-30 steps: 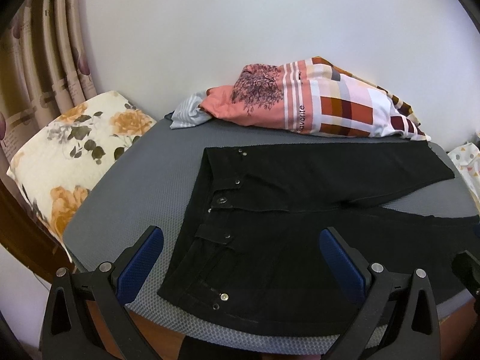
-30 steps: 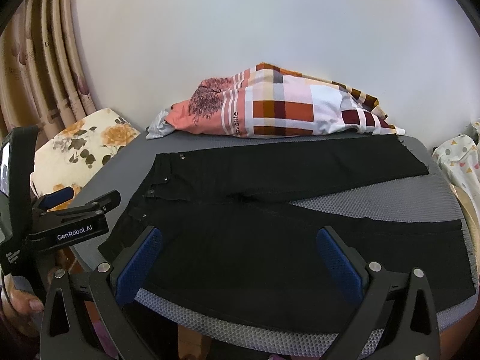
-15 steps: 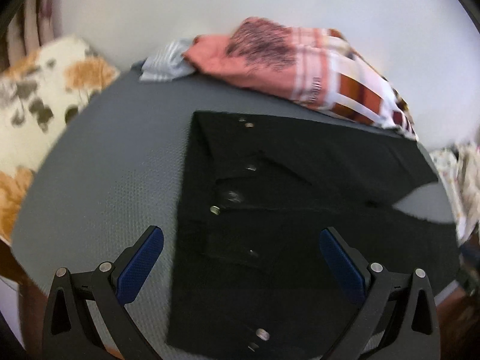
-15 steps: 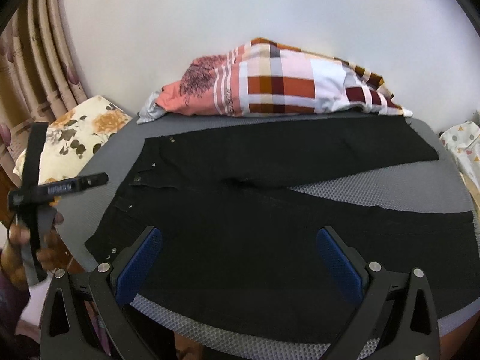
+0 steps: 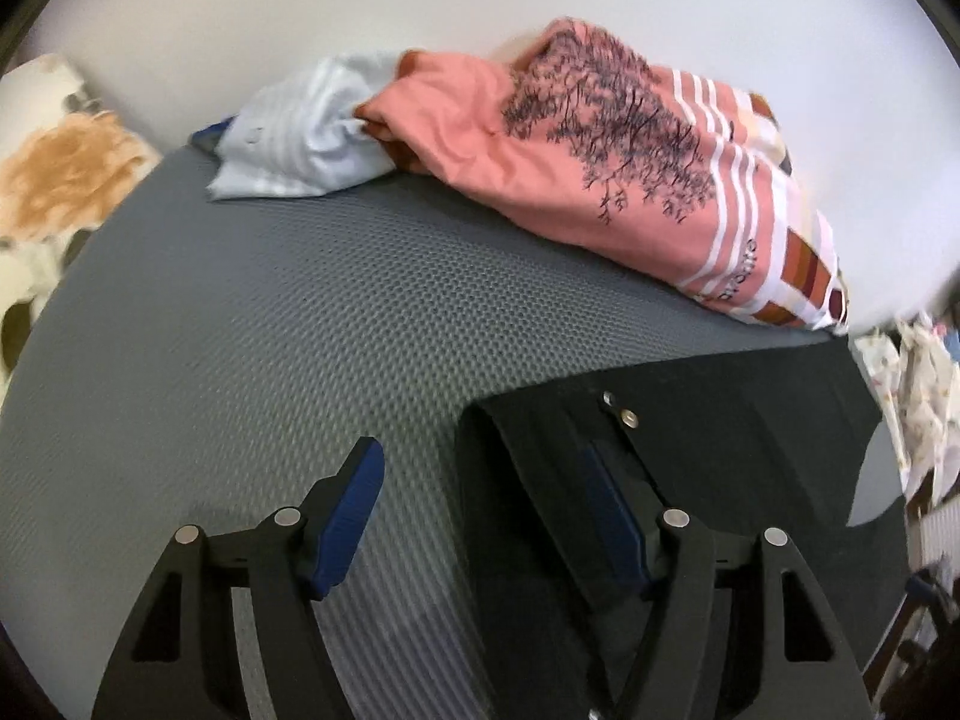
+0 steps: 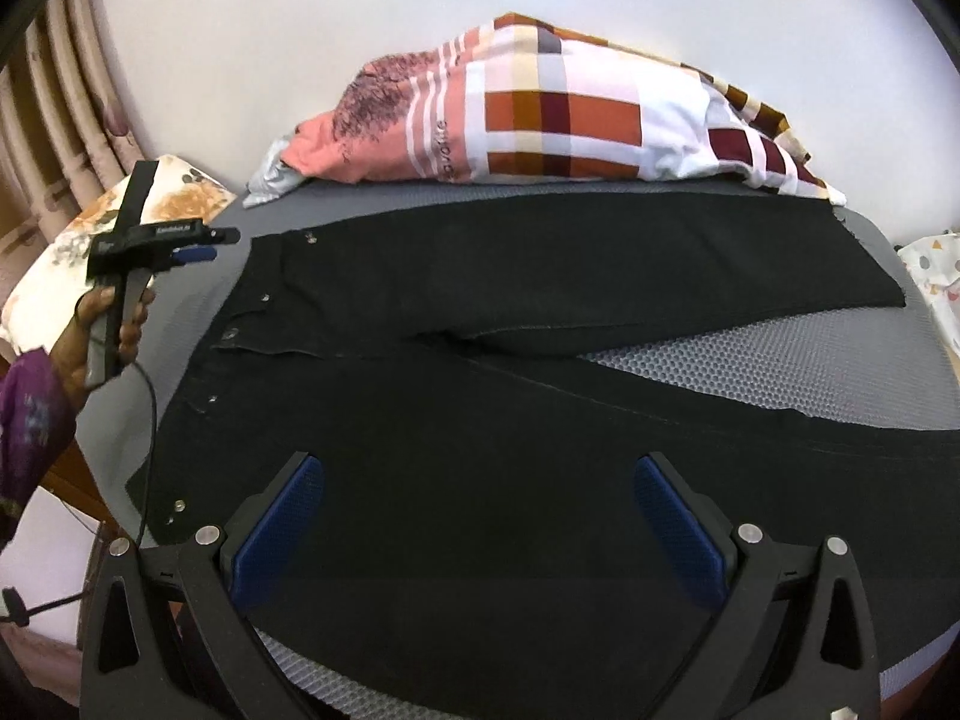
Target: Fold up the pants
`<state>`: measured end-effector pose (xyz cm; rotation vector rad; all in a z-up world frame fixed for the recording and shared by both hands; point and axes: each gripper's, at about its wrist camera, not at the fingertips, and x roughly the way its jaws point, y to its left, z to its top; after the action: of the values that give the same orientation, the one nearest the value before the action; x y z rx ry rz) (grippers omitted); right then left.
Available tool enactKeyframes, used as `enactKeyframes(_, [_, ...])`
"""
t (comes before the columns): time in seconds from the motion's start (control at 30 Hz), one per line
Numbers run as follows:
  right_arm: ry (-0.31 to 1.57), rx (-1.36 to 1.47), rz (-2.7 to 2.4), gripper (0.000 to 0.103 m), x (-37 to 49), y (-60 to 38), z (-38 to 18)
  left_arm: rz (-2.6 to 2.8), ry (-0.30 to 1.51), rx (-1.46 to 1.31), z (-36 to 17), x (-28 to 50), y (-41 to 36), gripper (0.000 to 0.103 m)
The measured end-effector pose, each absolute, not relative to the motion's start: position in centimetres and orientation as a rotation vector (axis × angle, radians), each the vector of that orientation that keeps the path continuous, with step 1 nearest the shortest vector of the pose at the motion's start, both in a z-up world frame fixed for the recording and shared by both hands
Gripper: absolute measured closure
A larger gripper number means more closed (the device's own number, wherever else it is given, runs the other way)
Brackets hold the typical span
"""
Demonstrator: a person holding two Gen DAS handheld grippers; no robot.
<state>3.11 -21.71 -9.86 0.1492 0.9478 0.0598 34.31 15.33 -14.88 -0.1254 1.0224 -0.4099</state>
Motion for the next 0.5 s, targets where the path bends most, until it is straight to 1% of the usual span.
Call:
enactKeyframes(0.13, [0.979, 0.156, 0.047, 0.0, 3.9, -22.1, -10.8, -0.49, 1.046, -0.126, -16.0, 36.0, 14.5, 0.035])
enactKeyframes(0.23, [0.997, 0.154, 0.043, 0.0, 4.5, -22.1, -11.3, -0.534, 1.118, -0.103, -17.6, 37.4, 12.9, 0.035])
enactKeyframes(0.3, [1.004, 0.152, 0.041, 0.0, 4.8, -22.1, -11.5, -0.553, 1.1, -0.139, -17.6, 37.8, 12.7, 0.037])
enactKeyframes(0.33, [1.004, 0.151, 0.041, 0.0, 4.8, -22.1, -11.6, -0.587, 1.119, -0.191, -17.8, 38.0, 12.8, 0.047])
enactKeyframes(0.37, [1.002, 0.148, 0.039, 0.0, 4.9, -22.1, -11.5, -0.557, 1.14, -0.24, -18.2, 38.2, 13.1, 0.066])
enactKeyframes(0.43, [0.997, 0.146, 0.037, 0.0, 5.1, -22.2, -11.5, -0.521, 1.117, -0.216, -18.0, 37.6, 12.7, 0.073])
enactKeyframes(0.47, [0.994, 0.146, 0.036, 0.0, 5.3, -22.3, -11.4, -0.505, 1.108, -0.167, -17.8, 37.0, 12.0, 0.08])
enactKeyframes(0.5, [0.992, 0.145, 0.037, 0.0, 5.4, -22.4, -11.4, -0.485, 1.081, -0.126, -17.4, 36.2, 11.4, 0.084])
